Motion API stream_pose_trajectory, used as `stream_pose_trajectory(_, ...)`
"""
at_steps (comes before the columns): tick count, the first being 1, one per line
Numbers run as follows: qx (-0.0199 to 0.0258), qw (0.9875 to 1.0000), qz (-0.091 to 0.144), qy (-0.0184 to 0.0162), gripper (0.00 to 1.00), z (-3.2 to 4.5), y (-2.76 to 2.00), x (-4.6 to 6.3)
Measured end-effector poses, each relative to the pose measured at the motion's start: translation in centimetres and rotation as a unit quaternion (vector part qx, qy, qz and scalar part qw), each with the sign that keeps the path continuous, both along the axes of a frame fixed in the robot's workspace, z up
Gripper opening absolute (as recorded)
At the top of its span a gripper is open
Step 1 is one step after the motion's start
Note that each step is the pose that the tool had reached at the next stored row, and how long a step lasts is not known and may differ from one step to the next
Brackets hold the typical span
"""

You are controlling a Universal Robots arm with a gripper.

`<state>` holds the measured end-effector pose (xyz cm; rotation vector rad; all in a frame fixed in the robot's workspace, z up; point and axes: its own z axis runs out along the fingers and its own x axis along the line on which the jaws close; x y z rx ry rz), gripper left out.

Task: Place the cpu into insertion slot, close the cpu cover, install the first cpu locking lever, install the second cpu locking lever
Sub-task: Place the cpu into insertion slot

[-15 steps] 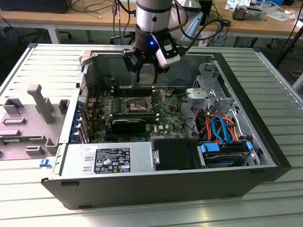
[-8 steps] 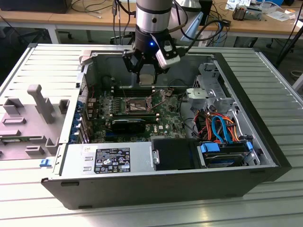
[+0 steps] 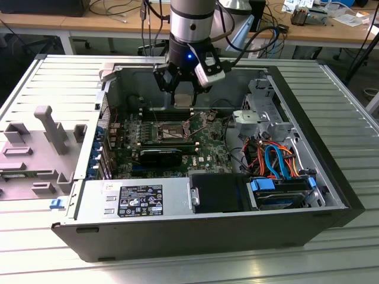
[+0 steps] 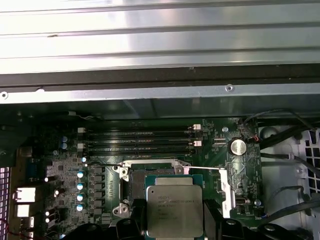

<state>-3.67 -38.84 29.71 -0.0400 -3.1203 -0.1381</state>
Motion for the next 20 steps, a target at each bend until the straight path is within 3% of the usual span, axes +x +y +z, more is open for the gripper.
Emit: stream_pose_trajectory(20,0.0000,1.0000,0.000,0.0000,0.54,-0.51,-0.06,0.00)
